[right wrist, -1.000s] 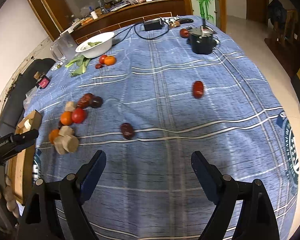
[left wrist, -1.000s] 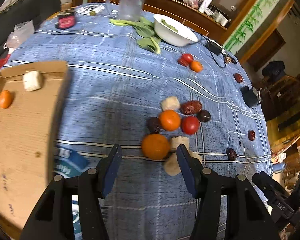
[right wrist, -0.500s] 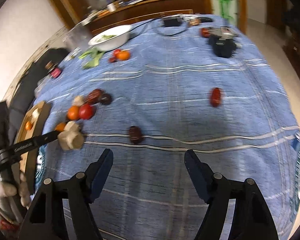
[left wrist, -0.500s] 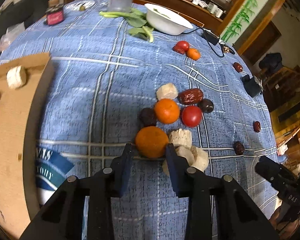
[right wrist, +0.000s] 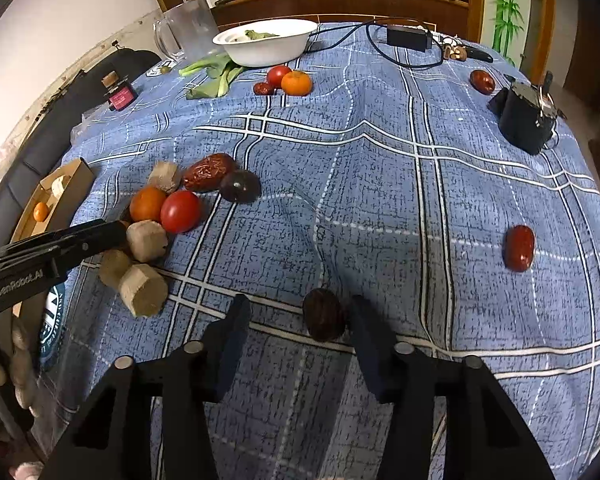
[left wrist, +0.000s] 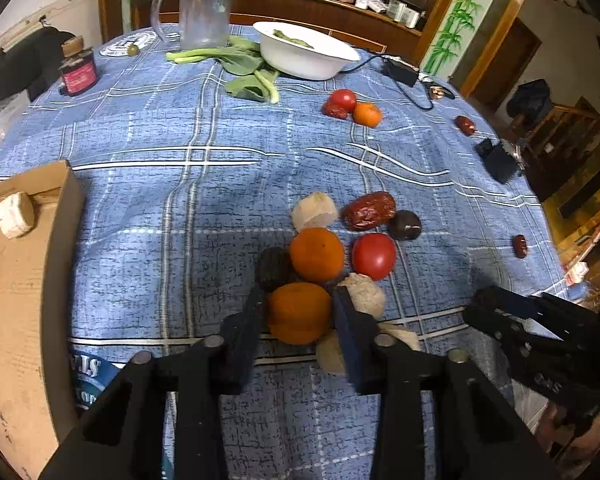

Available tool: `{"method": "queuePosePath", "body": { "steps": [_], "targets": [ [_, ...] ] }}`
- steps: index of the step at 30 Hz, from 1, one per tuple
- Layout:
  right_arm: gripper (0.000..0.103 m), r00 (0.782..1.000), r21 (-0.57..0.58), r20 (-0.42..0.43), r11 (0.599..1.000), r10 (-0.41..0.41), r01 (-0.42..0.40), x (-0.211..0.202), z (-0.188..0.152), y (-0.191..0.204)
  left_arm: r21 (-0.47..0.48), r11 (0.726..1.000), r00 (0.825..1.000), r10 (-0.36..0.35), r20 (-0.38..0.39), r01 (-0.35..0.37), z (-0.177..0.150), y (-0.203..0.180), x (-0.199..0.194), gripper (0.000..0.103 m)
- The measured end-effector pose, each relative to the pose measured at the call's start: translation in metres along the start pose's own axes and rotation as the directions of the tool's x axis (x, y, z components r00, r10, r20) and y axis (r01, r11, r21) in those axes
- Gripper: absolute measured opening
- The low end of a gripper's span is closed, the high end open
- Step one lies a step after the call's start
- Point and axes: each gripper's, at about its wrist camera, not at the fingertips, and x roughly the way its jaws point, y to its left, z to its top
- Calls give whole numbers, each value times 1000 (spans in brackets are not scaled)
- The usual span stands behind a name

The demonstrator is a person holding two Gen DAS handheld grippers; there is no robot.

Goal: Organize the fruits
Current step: 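Grasp a second orange with the left gripper while the right grasps a dark date, then carry the orange and dark date into the tray and open both grippers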

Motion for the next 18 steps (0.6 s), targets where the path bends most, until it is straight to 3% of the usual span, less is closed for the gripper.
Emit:
{"method": "queuePosePath", "body": {
  "steps": [2, 4, 18],
  "targets": [
    [27, 1000, 7, -1, 1000, -8, 8, 0, 1, -2, 9, 1000, 1000, 0, 1, 0, 0, -1, 0, 31],
    [21, 1000, 23, -6, 1000, 1, -1, -1, 2, -5, 10, 1000, 1000, 0, 0, 0, 0, -2, -1, 31],
    [21, 999, 104, 37, 994, 19, -23, -30, 0, 11, -68, 996, 997, -52, 52, 55, -2, 28, -45, 31]
  ]
}}
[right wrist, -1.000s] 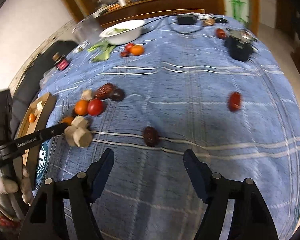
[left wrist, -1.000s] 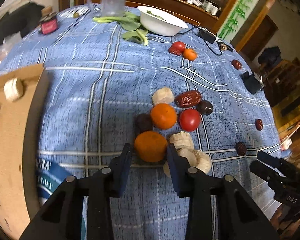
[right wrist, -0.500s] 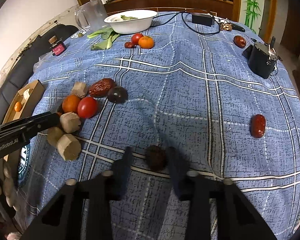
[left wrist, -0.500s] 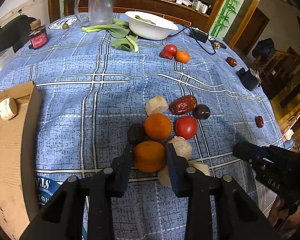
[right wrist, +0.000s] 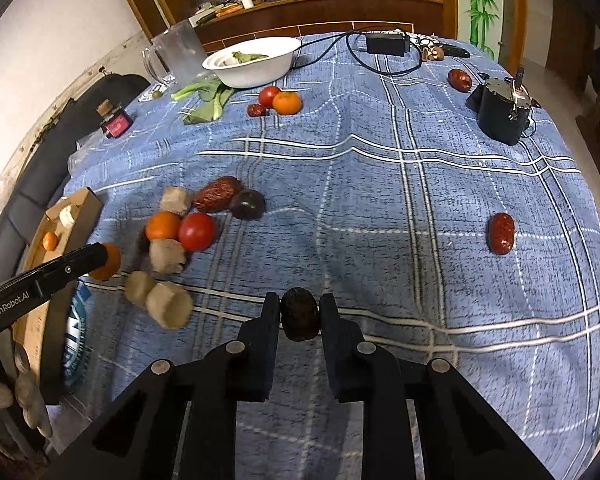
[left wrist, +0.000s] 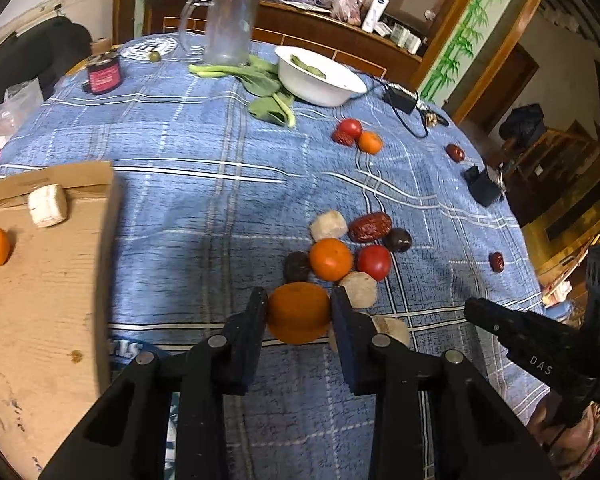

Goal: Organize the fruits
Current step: 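Carry the orange and dark date into the tray and open both grippers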

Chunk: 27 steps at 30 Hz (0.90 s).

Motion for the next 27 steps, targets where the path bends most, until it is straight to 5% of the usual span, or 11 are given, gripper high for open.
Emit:
{"method": "queuePosePath", "body": {
  "steps": [7, 20, 27],
  "targets": [
    [22, 998, -28, 13, 998, 65, -65, -6, 9, 55, -49, 999, 999, 22, 32, -20, 4, 49, -36, 31],
    [22, 968, -209, -41, 945, 247, -251, 25, 35, 242, -206, 966, 986, 164, 16, -157, -1, 204, -85, 31],
    [23, 970, -309, -114, 920, 216, -241, 76, 26, 320, -211, 956, 979, 205, -22, -205, 3, 246, -76, 32]
  ]
}}
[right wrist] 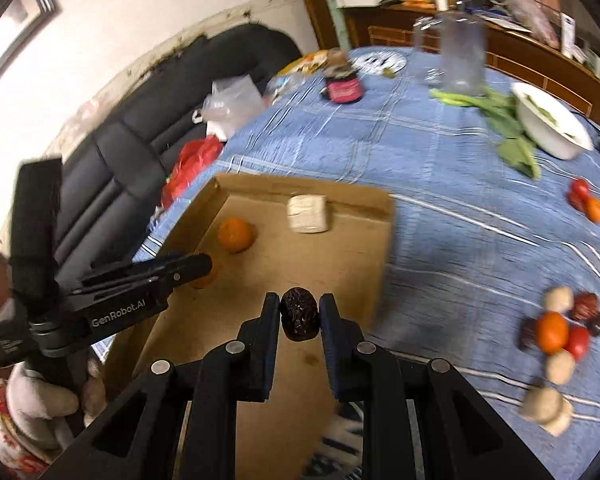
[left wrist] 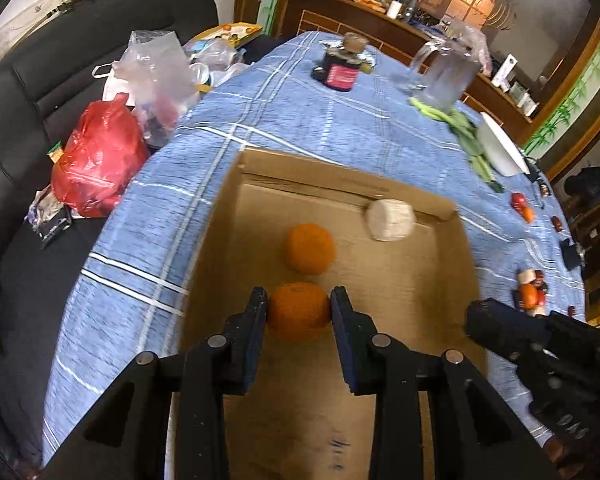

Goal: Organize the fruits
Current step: 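Carry the orange and dark date into the tray and open both grippers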

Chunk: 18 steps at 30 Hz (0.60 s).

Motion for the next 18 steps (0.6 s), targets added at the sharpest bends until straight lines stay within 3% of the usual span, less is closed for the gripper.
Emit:
{"method": "queuePosePath", "body": {
  "steps": [7, 18],
  "targets": [
    [23, 998, 11, -56, 999, -43, 43, 41, 5, 7, 20, 1000, 1000, 1, -10, -1, 2, 9, 9, 33],
    [23, 993, 4, -90, 997, -77, 78, 59, 7, 2, 9, 1000, 1000, 10, -18, -9, 2, 8, 8, 39]
  ]
}}
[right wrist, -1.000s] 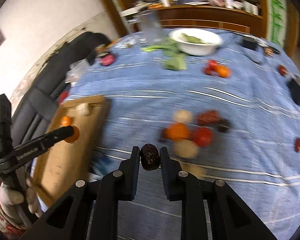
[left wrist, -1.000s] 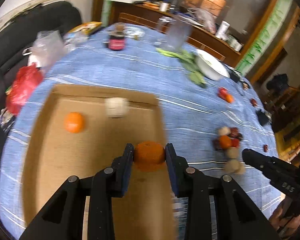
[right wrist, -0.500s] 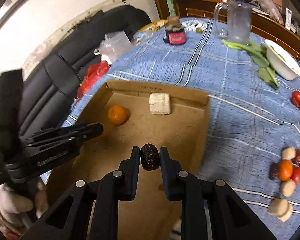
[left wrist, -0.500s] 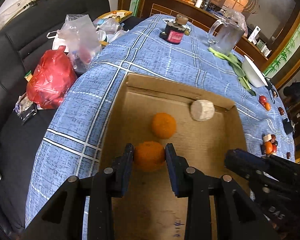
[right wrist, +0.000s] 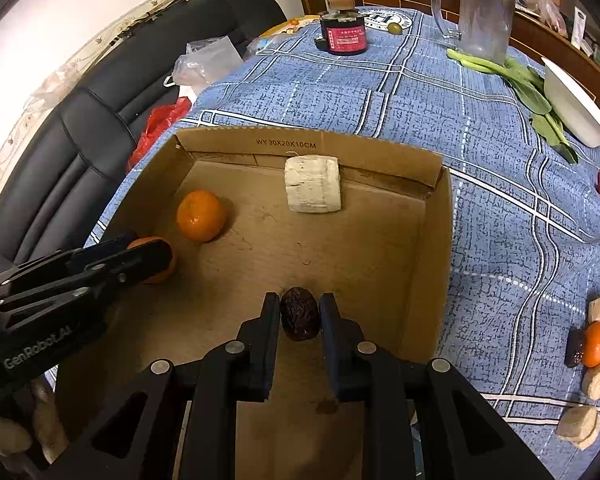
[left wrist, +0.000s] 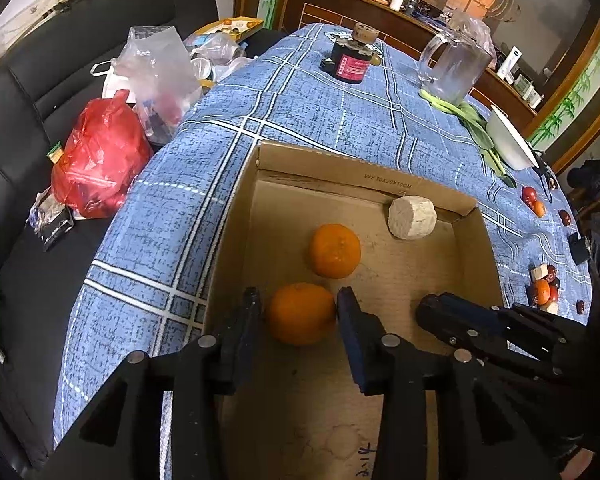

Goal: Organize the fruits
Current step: 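Carry the orange and dark date into the tray and open both grippers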

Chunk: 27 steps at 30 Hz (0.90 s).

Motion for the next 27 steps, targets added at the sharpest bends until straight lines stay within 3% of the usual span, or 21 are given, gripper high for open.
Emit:
{"method": "queuePosePath", "body": {
  "steps": [1, 5, 7, 12, 17, 22, 27],
  "targets": [
    [24, 1000, -6, -3, 1000, 2, -2, 0, 0, 0, -8, 1000, 1000, 5, 2, -5, 0, 0, -4, 39],
    [53, 999, 2, 29, 1000, 18, -18, -12, 1, -3, -45, 999, 999, 26, 19, -25, 0, -1, -20, 49],
    [57, 998, 8, 52, 1000, 27, -27, -24, 0, -5, -71, 997, 999, 44, 29, -42, -1, -3, -30, 53],
    [57, 993, 49, 112, 998, 35, -41, -64, -15, -26, -88, 995, 997, 56, 62, -50, -11, -26, -55, 55],
    [62, 984, 168, 176, 985, -6, -25, -112, -58, -83, -58, 998, 994, 35, 101, -29, -21, -62, -72, 55],
    [63, 984, 323, 150, 945, -97, 44, -138, -112, -162, -13, 1000, 997, -1, 78, 2, -33, -104, -65, 55],
    [62, 979, 464, 110, 880, -171, 101, -162, -167, -235, 56, 997, 998, -56, 30, 54, -50, -157, -48, 55]
  ]
}}
